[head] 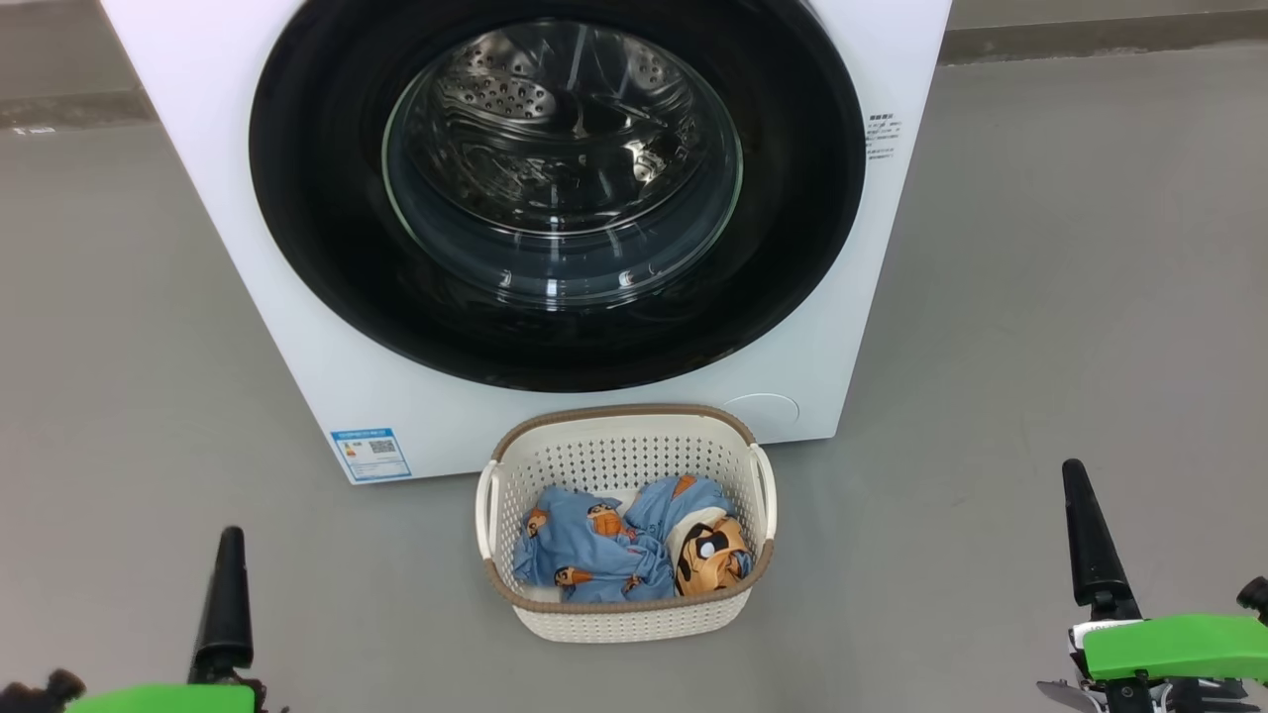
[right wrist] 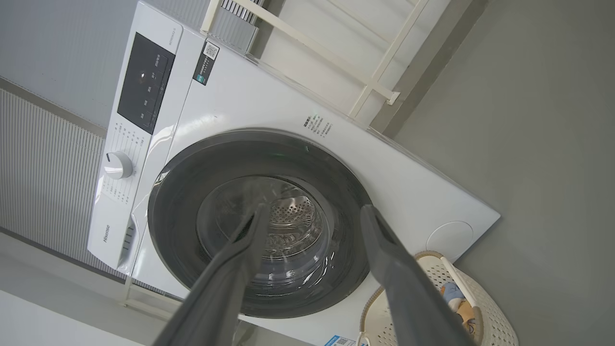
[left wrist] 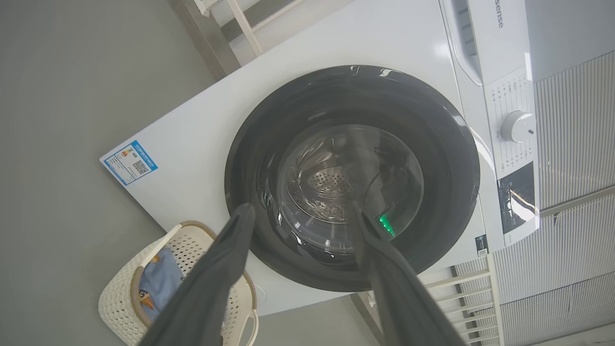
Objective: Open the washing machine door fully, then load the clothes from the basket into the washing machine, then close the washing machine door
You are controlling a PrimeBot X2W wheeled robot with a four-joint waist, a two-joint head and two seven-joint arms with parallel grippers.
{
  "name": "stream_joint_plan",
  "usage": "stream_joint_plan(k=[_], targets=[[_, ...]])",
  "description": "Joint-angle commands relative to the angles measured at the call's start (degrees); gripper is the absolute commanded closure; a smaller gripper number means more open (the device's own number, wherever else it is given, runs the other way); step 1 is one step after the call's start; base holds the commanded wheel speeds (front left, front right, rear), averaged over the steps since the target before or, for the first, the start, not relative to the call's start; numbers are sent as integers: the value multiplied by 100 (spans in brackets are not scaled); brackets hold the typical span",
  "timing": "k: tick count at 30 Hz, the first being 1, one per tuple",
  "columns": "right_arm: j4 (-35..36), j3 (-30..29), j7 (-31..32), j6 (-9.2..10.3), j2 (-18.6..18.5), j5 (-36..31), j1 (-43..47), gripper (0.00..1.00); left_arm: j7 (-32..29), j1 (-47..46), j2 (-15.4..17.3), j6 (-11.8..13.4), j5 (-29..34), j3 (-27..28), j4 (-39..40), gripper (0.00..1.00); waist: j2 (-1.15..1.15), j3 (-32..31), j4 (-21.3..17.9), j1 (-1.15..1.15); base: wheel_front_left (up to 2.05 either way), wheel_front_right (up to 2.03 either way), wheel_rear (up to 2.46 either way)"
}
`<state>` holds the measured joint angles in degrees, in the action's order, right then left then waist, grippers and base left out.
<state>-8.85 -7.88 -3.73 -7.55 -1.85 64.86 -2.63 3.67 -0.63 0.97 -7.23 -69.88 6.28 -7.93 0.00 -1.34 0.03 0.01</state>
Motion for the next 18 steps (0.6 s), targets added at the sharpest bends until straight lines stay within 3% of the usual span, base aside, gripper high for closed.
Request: stream_joint_plan(k=[1,18], targets=[[208,93,-71,3,-61,-143,-257,0,72,-222,109,-6,156,131,220,0,0,2,-1,0,0,0,0],[517,307,-355,4,-73,-1831,-322,0,357,-149,131,699,2546,-427,805,0,0,21,-18,0,0,0,0]])
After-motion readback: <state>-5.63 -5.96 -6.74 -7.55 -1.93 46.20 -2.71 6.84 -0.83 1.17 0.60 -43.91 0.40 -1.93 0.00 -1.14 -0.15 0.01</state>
